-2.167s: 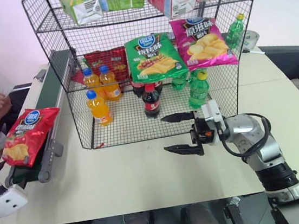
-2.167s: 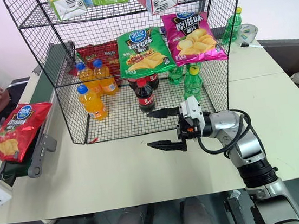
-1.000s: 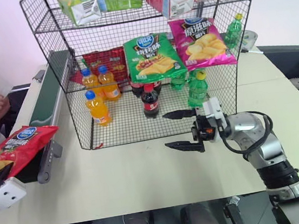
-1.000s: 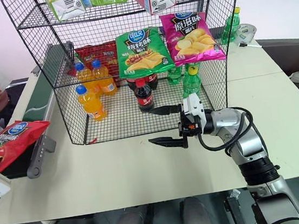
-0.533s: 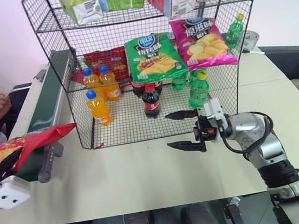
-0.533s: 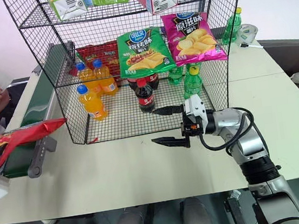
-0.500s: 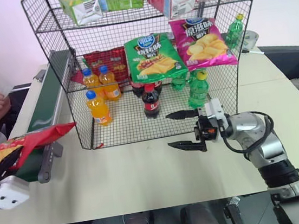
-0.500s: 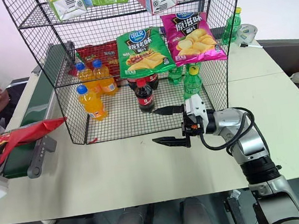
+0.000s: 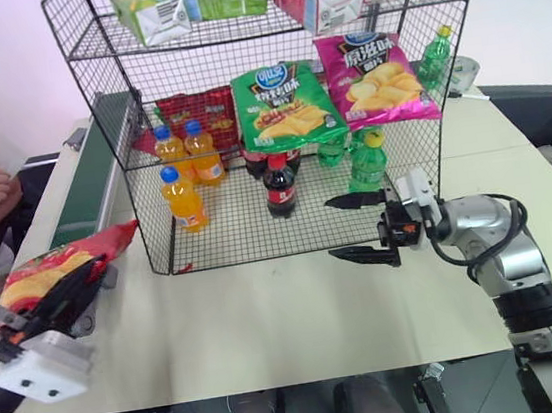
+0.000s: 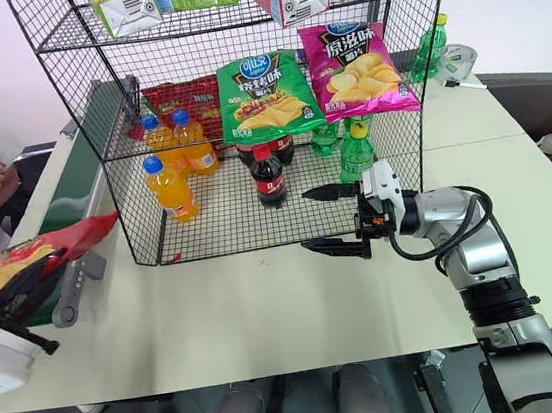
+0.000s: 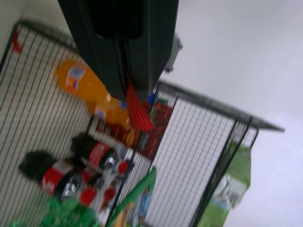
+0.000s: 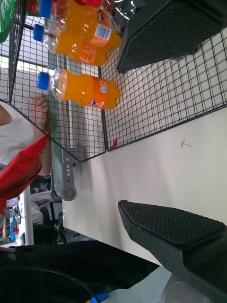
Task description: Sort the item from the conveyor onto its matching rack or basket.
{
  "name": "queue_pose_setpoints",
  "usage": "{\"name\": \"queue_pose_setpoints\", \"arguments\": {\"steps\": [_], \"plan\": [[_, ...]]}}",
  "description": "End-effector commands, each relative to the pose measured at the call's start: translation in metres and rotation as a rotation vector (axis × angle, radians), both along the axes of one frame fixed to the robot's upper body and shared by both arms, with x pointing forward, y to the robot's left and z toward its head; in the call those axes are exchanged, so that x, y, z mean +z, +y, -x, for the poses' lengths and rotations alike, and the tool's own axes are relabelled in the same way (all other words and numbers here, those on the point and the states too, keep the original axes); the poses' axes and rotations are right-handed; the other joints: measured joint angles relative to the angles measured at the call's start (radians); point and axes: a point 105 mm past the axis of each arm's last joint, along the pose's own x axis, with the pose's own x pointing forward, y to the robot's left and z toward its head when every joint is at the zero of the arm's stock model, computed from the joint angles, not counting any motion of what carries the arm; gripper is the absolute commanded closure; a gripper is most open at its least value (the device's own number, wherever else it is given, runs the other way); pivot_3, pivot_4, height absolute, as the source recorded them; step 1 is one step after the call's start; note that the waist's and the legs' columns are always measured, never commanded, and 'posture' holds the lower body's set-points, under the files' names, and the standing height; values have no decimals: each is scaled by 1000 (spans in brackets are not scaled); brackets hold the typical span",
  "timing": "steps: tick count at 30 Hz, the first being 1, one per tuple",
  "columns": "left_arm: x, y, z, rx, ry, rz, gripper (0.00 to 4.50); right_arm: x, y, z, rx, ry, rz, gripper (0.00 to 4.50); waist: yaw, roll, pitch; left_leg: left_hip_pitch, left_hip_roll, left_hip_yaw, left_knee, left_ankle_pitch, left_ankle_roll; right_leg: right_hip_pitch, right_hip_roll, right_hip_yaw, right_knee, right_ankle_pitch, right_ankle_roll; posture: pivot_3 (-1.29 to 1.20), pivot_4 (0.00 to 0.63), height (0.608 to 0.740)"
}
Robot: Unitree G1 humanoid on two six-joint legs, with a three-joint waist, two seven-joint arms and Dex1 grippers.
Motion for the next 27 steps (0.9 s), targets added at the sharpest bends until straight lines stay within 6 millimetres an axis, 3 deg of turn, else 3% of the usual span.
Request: {"name": "queue_pose_setpoints", "arguments": {"steps": [1,5,13,22,27], "plan": [[12,-14,4,-52,-32,15,4438,10,0,1,-1,-51,-20,0,0,0,0,0,0,0,0,0,0,0,0,0,0,0,0,0,150,740],[12,-19,7,-78,-23,40,4438,8,-2,1,-1,-49,-13,0,-2,0,0,0,0,0,0,0,0,0,0,0,-1,0,0,0,150,740],[-28,-25,32,-120,126,62,4438,7,4,2,11,-49,-16,0,0,0,0,0,0,1,0,0,0,1,0,0,-2,0,0,0,150,740],[5,-27,16,-129,1,107,4438,6,6,0,20,-46,-14,0,21,0,0,0,1,1,1,0,0,1,0,0,-2,0,-1,0,150,740],[21,-17,-10,-81,-90,79,4438,5,8,1,17,-49,-16,0,21,0,0,0,2,1,0,0,-1,0,3,0,-1,0,-1,0,150,740]]}}
